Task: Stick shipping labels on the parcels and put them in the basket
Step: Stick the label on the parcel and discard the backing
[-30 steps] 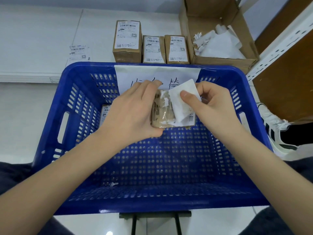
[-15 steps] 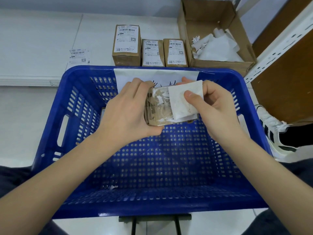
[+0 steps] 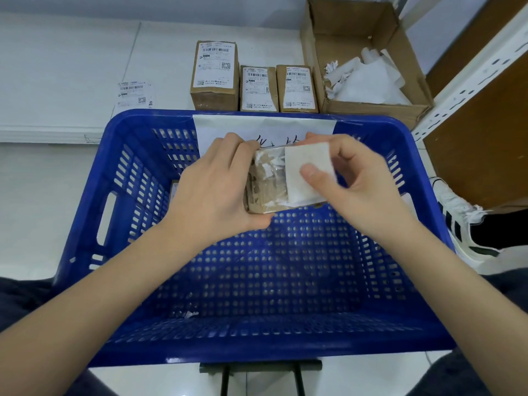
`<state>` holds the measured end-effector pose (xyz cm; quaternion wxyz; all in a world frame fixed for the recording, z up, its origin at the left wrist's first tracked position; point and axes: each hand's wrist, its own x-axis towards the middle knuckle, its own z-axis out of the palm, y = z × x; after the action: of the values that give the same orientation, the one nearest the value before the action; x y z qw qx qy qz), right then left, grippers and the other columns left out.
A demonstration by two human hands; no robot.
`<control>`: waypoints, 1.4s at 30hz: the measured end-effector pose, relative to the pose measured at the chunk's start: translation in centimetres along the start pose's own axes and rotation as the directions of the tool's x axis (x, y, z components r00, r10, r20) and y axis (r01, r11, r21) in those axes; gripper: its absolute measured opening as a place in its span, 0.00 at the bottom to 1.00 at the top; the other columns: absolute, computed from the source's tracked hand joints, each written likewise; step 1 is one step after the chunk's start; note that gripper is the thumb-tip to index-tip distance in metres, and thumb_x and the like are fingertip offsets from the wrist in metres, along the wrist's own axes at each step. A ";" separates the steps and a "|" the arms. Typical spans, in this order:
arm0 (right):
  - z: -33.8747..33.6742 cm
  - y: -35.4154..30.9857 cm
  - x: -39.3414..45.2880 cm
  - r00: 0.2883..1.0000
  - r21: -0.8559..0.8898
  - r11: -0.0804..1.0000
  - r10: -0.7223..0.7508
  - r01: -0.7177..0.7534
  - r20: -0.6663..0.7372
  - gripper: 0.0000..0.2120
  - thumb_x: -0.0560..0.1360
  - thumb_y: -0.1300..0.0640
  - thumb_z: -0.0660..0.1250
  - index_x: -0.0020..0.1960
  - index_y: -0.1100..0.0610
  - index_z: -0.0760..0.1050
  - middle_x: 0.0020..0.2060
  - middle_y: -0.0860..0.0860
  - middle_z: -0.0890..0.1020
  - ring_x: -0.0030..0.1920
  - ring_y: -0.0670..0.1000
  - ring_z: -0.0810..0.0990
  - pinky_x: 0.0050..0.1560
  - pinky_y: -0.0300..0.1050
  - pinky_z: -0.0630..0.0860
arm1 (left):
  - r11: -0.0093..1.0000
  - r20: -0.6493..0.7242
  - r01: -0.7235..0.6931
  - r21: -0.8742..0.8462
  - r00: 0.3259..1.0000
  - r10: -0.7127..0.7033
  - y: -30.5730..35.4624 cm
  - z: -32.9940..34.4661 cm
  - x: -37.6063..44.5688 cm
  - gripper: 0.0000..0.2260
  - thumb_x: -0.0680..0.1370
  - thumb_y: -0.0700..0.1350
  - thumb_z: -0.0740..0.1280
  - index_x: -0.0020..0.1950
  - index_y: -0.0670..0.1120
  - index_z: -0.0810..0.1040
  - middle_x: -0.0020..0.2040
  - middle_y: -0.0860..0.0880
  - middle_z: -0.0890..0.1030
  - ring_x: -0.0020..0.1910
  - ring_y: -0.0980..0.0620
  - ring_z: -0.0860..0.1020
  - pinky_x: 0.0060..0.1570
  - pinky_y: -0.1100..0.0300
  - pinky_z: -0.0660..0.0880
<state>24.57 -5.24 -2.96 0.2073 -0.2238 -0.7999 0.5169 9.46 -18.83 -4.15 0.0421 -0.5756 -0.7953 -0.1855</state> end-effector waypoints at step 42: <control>0.3 0.5 0.1 0.979 -0.358 0.934 -0.068 -0.005 -0.192 0.07 0.73 0.71 0.66 0.47 0.62 0.75 0.54 0.48 0.73 0.53 0.40 0.73 0.53 0.28 0.72 | 0.967 -0.092 -0.084 0.239 0.990 0.109 -1.0 0.4 0.0 0.34 0.60 0.53 0.77 0.59 0.37 0.72 0.54 0.39 0.77 0.51 0.43 0.70 0.45 0.54 0.67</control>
<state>24.44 -5.25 -3.52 0.2516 -0.2960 -0.8587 0.3343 8.57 -18.98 -4.82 0.1605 -0.5942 -0.7793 -0.1178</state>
